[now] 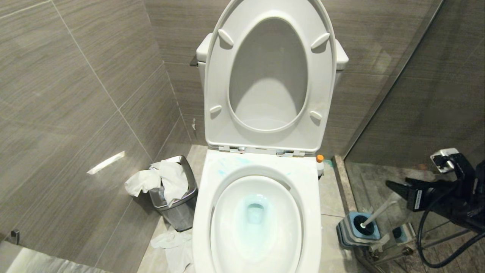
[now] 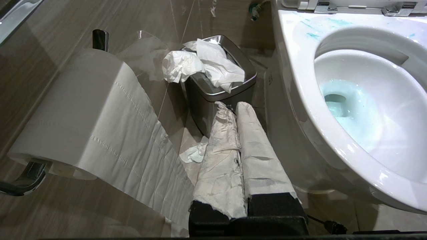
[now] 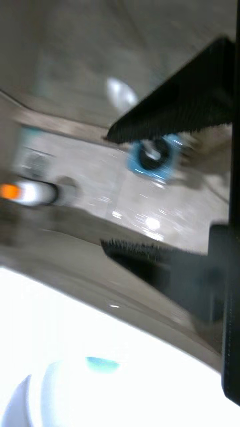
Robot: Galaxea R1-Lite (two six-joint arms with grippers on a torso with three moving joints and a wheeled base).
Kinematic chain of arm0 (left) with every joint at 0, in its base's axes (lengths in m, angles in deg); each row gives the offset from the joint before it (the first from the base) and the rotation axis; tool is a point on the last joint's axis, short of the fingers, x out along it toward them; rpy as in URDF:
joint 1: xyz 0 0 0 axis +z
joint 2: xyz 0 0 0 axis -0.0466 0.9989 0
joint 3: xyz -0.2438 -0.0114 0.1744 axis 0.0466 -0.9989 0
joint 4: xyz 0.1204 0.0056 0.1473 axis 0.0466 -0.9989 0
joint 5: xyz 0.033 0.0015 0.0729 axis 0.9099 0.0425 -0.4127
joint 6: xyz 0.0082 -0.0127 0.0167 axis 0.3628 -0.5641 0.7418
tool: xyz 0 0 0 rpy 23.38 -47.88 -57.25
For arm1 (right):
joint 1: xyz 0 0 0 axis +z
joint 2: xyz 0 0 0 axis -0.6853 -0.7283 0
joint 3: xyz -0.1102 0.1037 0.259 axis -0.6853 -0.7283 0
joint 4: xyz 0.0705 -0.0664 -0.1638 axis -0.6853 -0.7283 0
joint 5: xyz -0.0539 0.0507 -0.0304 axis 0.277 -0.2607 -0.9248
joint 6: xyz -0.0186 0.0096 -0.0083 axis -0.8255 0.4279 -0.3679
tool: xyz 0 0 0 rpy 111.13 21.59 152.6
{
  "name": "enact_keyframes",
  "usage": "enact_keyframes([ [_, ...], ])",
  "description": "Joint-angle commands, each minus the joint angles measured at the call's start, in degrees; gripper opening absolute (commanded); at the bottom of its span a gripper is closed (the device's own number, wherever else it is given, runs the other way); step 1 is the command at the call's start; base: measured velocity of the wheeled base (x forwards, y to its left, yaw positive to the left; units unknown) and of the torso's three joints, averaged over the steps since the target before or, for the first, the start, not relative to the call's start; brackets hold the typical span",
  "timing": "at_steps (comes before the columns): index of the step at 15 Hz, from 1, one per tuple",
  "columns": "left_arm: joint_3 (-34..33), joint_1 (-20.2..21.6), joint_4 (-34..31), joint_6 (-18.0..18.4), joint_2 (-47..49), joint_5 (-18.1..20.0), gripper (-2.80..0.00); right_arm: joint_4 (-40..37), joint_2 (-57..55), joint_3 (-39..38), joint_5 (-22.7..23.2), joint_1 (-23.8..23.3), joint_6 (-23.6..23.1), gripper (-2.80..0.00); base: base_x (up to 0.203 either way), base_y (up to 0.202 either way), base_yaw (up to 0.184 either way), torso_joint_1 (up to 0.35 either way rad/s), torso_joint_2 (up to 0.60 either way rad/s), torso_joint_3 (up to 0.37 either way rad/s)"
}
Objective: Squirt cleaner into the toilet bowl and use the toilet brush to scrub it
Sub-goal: Flush the toilet
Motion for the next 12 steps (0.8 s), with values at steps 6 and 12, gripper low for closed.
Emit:
enact_keyframes([
  [6,0.00,-0.02,-0.01,-0.04,0.08,0.01,-2.80,5.08,11.81,0.26,-1.12,-0.11,0.19,-2.80,0.000,0.000,0.000,0.000,0.00,0.000],
  [12,-0.09,0.06,0.01,-0.02,0.08,0.01,-2.80,4.56,21.59,2.46,-3.29,-0.20,-0.01,-2.80,0.000,0.000,0.000,0.000,0.00,0.000],
])
